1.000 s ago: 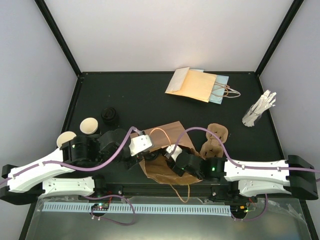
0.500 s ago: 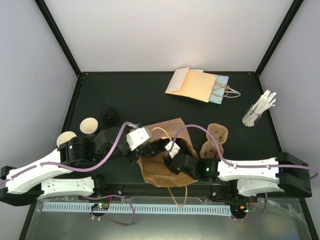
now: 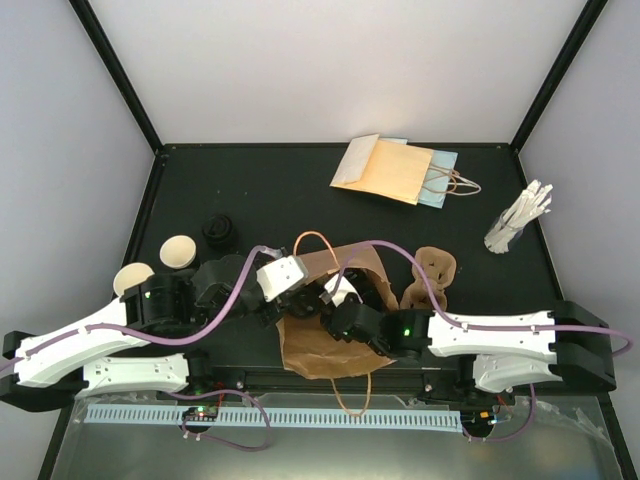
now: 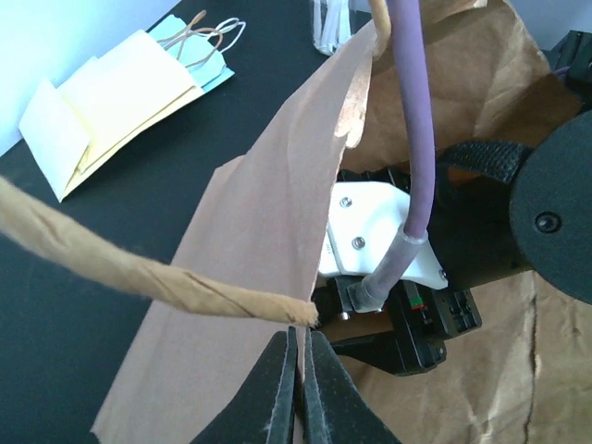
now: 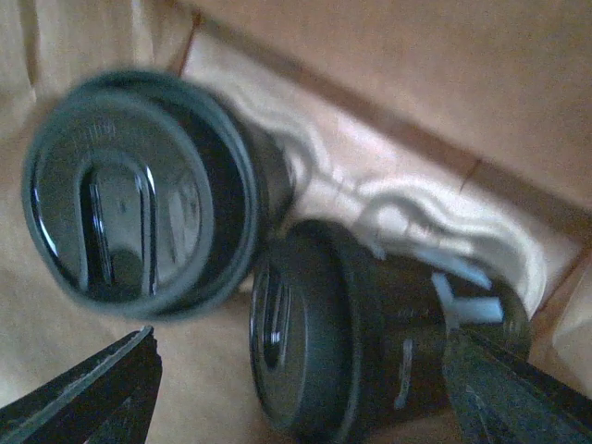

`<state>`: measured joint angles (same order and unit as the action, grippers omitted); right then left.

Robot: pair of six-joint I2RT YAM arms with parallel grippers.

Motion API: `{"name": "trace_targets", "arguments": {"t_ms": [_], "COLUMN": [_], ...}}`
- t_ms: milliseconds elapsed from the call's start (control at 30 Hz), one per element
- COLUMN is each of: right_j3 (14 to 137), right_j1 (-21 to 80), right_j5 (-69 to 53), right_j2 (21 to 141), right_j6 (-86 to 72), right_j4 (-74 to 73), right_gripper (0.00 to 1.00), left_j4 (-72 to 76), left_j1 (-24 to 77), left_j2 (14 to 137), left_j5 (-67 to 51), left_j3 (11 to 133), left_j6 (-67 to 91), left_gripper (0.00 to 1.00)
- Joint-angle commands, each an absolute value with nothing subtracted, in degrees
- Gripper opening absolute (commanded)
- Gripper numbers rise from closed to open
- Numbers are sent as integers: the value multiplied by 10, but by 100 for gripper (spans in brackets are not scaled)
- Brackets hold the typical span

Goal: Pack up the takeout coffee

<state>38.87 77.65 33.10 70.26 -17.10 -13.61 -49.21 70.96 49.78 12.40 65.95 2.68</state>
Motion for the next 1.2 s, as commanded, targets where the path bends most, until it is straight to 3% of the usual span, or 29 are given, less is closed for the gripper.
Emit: {"name": "trace_targets", "arguments": {"t_ms": [0,200,333,533,700,967,1167], "right_j3": [444,460,468,536,592,510,475], "right_j1": [780,781,781,780,774,724,711], "right_j5": [358,332,331,362,337,270,282], "right_j2": [691,672,663,711,773,717,694], "right_j6": [-209,-279,-313,-464,-461,-425,-404], "right_j4": [-216,-291,-324,-405,-455,-337,-296], "right_gripper": [87,91,100,100,100,100,89], "left_j4": [-449,-445,-443,-435,-433,-433,-422], "left_j1": [712,713,713,713,713,713,713], "left_j2": [499,498,495,495,499,497,500], "left_j5": [110,111,108,99,95,90,82], "left_j3": [663,653,649,643,642,641,637], "left_j6": [19,24,27,31,33,34,29], "left_gripper": [1,2,2,2,2,2,1]}}
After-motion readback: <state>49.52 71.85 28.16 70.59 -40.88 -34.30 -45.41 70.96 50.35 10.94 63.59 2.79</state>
